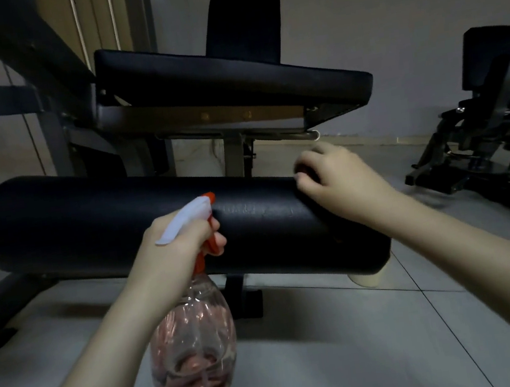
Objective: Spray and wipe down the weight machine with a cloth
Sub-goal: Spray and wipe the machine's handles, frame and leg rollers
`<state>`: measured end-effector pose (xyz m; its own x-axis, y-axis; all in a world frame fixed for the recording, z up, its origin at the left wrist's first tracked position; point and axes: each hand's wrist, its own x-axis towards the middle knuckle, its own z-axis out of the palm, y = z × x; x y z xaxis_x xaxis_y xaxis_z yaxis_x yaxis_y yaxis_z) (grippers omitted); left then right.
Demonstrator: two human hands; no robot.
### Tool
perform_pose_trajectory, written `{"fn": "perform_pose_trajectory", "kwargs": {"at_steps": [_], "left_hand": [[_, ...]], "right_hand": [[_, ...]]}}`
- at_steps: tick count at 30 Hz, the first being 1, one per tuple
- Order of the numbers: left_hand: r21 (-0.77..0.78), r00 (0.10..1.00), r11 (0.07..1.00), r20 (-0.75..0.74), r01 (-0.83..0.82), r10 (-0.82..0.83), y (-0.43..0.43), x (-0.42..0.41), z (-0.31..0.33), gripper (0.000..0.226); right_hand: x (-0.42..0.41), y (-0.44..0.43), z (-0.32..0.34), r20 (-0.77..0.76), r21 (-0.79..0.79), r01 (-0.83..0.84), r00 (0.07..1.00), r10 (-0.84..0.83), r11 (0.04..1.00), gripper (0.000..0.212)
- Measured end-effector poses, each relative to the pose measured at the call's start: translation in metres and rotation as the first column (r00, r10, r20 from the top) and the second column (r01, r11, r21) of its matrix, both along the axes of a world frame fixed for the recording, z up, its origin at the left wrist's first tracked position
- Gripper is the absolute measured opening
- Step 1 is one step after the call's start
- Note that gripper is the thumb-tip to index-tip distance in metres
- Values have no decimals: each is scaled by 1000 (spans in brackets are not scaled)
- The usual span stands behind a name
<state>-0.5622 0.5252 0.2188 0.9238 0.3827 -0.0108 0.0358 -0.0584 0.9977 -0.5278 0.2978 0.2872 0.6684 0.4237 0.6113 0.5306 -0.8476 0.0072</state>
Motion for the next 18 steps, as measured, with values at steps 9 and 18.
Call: {"fn": "perform_pose_trajectory", "kwargs": {"at_steps": [9,18], "left_hand": [[-35,997,997,-38,63,-64,3,-2,5,23],[-47,998,999,-55,7,-10,6,-9,4,26]], "right_hand": [[1,31,-4,-17,-55,-246,969,246,968,31],[-30,-33,-29,118,41,-78,990,72,996,40]]}}
